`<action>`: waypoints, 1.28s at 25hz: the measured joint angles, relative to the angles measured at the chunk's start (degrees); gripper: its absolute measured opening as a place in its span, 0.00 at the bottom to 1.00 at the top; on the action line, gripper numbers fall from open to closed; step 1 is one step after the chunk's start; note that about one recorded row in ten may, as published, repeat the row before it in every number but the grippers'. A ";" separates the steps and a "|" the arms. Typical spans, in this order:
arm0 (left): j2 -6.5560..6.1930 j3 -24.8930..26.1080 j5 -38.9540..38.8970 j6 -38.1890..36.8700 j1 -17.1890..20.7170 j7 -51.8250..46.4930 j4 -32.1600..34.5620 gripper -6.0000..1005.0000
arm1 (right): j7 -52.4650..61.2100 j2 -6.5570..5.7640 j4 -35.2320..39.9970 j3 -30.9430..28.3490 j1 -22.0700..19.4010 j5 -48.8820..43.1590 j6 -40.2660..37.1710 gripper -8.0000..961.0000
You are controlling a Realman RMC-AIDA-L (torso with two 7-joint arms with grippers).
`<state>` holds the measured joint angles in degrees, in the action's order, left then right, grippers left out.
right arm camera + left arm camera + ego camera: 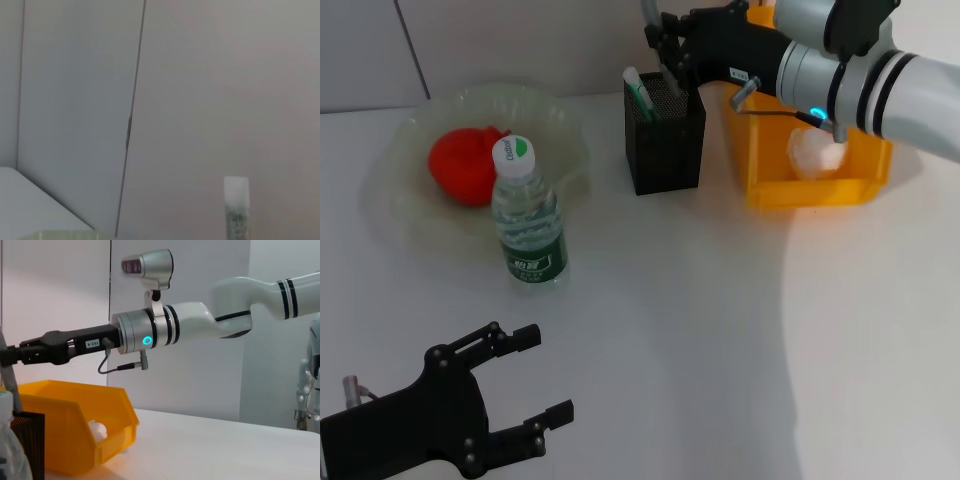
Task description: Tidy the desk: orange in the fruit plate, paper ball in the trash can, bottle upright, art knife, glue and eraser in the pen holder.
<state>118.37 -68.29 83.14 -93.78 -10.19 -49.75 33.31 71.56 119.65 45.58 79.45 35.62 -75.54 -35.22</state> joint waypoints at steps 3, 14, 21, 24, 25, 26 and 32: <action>0.02 0.00 0.00 0.00 0.00 0.00 -0.27 0.81 | -6.07 -0.04 -3.64 0.25 0.67 6.78 -0.39 0.14; 0.01 0.00 0.00 -0.05 0.00 0.06 -0.44 0.81 | -11.16 0.01 -7.08 1.05 1.31 10.66 -1.02 0.14; -0.05 0.00 0.00 -0.09 0.02 0.03 -0.44 0.81 | -13.91 0.07 -8.43 1.24 0.47 13.27 -5.10 0.28; -0.07 0.00 0.00 -0.09 0.06 0.05 -0.44 0.81 | -13.93 0.02 -8.34 1.33 0.25 13.38 -5.77 0.38; -0.09 0.00 0.00 -0.13 0.08 0.05 -0.44 0.81 | -13.93 -0.08 -8.08 1.30 -0.03 13.38 -6.75 0.42; -0.18 0.09 0.01 -0.31 0.15 0.04 -0.44 0.81 | -13.23 -0.30 -6.80 0.65 -1.33 13.41 -10.52 0.45; -0.22 0.25 0.00 -0.59 0.27 0.02 -0.39 0.81 | -6.60 -1.23 -0.29 -6.33 -9.12 12.64 -26.88 0.71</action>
<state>118.15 -68.04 83.15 -94.37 -9.93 -49.73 32.92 64.96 118.42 45.29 73.13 26.50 -62.90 -62.10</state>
